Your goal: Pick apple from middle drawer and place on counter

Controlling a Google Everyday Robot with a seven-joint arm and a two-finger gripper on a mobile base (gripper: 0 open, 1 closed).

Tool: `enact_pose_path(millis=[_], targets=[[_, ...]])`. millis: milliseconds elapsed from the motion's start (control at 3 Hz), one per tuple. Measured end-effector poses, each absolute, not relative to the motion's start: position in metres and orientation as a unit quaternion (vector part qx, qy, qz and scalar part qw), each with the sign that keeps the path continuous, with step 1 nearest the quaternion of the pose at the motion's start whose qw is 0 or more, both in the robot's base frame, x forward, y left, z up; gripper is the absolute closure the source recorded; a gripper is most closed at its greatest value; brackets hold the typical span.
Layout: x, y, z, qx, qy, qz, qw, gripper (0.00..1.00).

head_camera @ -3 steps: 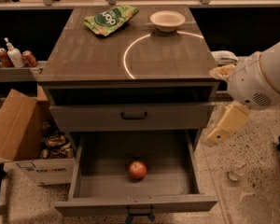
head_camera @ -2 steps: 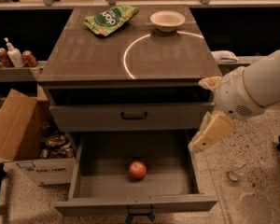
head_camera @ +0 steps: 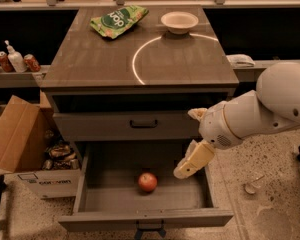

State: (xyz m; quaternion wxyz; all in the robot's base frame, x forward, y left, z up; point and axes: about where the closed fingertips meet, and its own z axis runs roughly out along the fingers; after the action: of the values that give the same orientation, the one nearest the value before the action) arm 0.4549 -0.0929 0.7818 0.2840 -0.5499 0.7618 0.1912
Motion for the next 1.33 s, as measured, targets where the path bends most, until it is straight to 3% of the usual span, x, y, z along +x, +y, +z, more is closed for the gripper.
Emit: enact_pose_path(millis=[333, 667, 1000, 1333], targets=[[0.4549, -0.0929, 0.7818, -0.55, 0.762, 0.191, 0.284, 0.0], [0.4543, -0.0914, 0.7824, -0.551, 0.761, 0.191, 0.284, 0.16], [0.4538, -0.09, 0.7829, -0.553, 0.76, 0.191, 0.284, 0.39], [0.4533, -0.0885, 0.7835, -0.554, 0.759, 0.19, 0.283, 0.36]])
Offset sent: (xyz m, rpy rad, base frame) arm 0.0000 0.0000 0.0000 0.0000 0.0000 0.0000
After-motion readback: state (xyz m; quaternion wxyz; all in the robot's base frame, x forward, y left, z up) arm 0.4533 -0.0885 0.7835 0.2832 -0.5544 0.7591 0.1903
